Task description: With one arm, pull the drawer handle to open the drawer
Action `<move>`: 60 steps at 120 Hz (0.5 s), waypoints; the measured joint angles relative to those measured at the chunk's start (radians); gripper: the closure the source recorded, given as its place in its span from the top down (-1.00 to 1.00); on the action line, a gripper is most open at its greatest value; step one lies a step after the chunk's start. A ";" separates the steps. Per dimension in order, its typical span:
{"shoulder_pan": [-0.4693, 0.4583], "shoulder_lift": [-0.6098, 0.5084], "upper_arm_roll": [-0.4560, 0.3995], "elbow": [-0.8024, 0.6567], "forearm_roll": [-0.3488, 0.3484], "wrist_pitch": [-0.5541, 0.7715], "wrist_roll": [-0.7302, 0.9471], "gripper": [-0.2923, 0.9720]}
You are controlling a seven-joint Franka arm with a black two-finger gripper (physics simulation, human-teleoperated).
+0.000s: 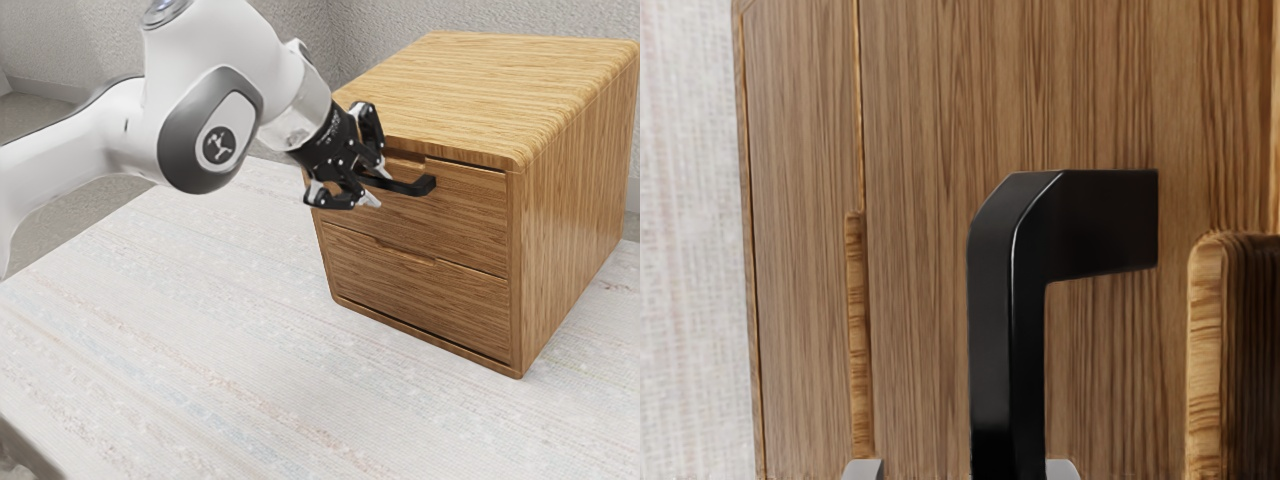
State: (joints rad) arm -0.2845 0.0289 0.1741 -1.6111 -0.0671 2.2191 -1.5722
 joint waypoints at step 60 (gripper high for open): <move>-0.014 -0.060 0.008 -0.061 -0.004 -0.002 0.008 -0.61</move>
State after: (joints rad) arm -0.2981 -0.0311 0.1822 -1.6725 -0.0707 2.2172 -1.5637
